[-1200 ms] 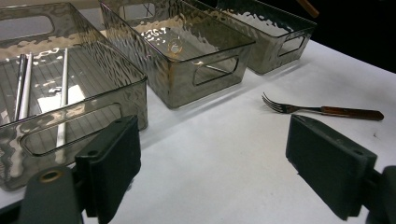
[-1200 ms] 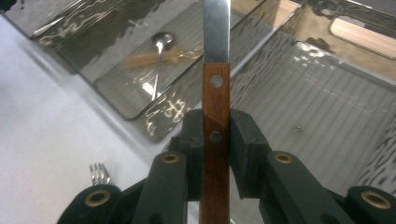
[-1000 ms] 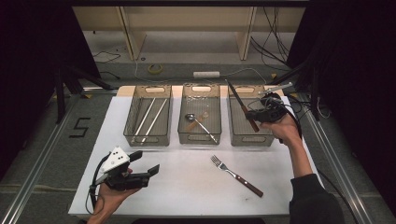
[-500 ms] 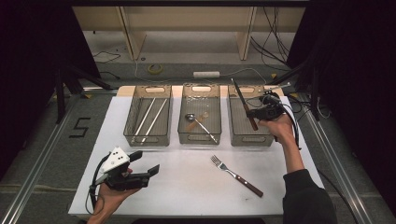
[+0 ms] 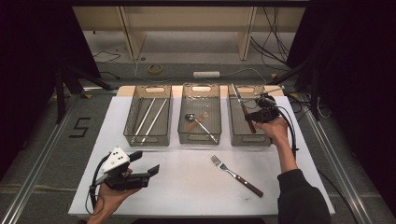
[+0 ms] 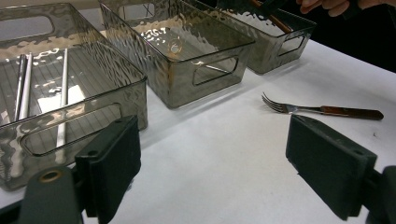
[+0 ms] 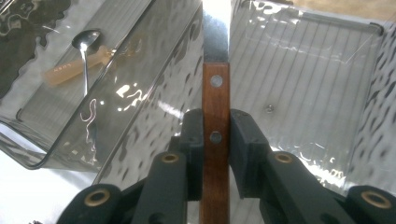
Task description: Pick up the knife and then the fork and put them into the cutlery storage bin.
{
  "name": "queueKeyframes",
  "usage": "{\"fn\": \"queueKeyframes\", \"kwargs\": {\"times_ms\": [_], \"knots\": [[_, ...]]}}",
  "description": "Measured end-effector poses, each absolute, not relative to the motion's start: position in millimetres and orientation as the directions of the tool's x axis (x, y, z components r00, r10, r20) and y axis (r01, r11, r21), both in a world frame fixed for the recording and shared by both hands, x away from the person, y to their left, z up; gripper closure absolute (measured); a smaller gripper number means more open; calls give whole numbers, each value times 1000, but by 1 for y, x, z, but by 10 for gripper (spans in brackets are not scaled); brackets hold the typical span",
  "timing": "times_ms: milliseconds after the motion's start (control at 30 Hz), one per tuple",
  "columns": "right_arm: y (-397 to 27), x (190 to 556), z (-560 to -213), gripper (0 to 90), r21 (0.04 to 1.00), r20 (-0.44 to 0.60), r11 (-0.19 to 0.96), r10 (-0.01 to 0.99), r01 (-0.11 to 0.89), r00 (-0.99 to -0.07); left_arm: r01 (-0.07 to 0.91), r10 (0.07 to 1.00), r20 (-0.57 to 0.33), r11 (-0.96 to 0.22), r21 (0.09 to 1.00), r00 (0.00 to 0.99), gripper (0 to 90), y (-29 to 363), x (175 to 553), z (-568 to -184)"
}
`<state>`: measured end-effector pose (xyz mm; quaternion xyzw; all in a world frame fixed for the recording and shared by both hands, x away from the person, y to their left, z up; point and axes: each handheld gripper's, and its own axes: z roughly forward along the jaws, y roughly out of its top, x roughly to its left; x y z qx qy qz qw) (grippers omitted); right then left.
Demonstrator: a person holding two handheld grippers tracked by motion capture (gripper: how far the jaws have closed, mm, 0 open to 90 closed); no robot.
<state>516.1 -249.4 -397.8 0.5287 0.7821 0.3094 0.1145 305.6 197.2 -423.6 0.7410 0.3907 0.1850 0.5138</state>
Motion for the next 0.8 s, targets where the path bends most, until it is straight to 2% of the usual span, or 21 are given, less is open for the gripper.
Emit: {"fn": "queueKeyframes", "kwargs": {"times_ms": [600,633,667,800], "knots": [[-241,520,-408,756,556,154,257,903,790,-401,389,769,-126,-168,906,626,175,197,305,-424],[-241,520,-409,738,554,158,252,904,794,-397,390,769,-127,-168,905,626,175,197,305,-424],[-241,521,-409,668,548,167,246,904,799,-393,390,769,-127,-167,905,626,175,197,305,-424],[-240,520,-407,597,551,177,251,897,796,-405,390,769,-127,-168,905,626,175,197,305,-424]]}}
